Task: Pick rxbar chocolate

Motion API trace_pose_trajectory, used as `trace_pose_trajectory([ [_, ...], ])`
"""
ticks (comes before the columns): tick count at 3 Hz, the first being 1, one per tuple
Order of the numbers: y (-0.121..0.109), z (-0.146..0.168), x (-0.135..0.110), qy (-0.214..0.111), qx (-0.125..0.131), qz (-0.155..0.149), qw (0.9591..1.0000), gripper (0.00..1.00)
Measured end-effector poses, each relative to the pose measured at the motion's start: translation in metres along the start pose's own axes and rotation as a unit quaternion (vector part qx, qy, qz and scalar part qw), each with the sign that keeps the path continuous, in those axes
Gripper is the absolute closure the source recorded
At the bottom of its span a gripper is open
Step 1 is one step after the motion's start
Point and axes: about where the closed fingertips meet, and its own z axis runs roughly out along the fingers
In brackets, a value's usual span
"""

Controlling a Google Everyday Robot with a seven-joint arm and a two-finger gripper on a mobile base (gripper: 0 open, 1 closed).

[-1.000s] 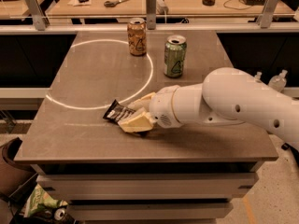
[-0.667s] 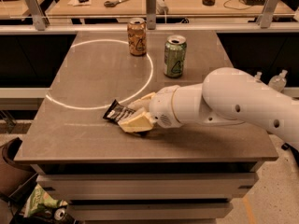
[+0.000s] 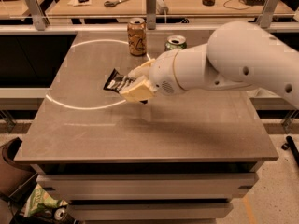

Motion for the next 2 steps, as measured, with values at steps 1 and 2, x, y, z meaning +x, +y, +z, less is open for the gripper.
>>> trace_pose_trajectory([
  [1,-0.014,-0.011,-0.022,-0.014,0.002,-0.021,0.9997,1.0],
  [2,-0.019,-0.023,-0.036,-0.034,0.004,-0.035,0.9988,1.0],
])
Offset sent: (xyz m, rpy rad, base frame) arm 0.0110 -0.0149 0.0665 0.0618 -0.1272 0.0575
